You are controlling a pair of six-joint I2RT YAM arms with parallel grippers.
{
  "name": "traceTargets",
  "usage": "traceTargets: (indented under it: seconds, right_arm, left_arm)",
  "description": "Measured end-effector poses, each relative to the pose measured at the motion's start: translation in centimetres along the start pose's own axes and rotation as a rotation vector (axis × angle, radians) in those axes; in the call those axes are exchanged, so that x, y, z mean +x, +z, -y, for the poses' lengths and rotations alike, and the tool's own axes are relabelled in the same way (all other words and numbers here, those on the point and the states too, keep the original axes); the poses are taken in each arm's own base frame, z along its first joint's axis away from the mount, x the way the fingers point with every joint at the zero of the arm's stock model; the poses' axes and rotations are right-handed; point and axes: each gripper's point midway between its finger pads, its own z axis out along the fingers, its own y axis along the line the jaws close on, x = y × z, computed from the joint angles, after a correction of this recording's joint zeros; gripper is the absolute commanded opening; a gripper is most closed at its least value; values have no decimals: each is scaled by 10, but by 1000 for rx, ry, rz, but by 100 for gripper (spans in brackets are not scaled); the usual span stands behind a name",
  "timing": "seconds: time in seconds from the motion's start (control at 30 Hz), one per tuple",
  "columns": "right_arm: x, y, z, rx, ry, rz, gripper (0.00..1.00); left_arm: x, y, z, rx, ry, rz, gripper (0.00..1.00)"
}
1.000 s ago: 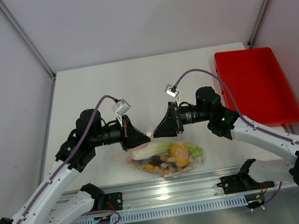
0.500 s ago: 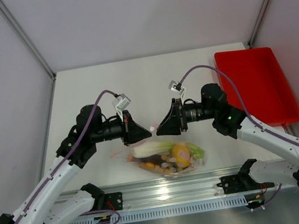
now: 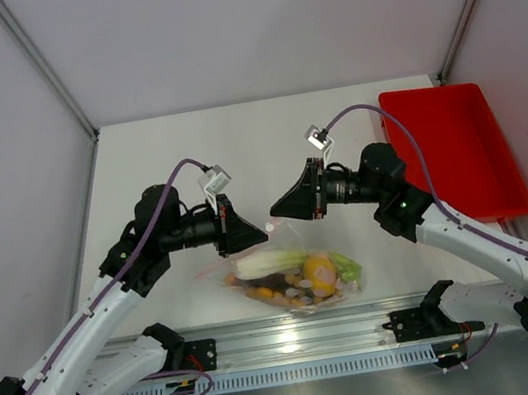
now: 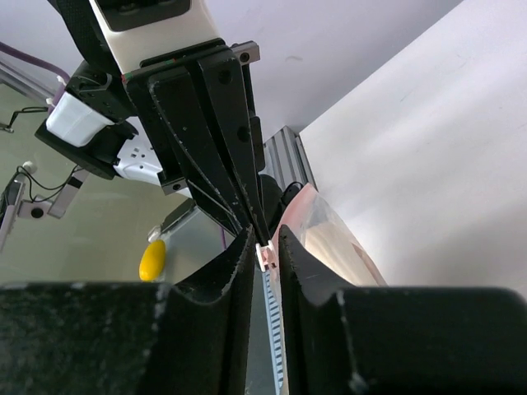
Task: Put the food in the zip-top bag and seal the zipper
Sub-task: Zip the zipper food storage bag at the center of the board.
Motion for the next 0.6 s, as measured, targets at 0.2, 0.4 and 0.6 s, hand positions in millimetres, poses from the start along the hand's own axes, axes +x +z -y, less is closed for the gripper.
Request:
traceTargets:
  seconds: [0.2, 0.4, 0.6]
  right_arm:
    - [0, 1, 1, 0, 5, -1, 24]
    - [3, 2, -1, -7, 1, -10, 24]
    - [10, 4, -5, -16, -2, -30, 22]
  left_arm:
    - [-1, 0, 1, 4, 4, 3, 0]
    - [-1, 0, 1, 4, 4, 4, 1]
    - [-1, 0, 1, 5, 4, 3, 0]
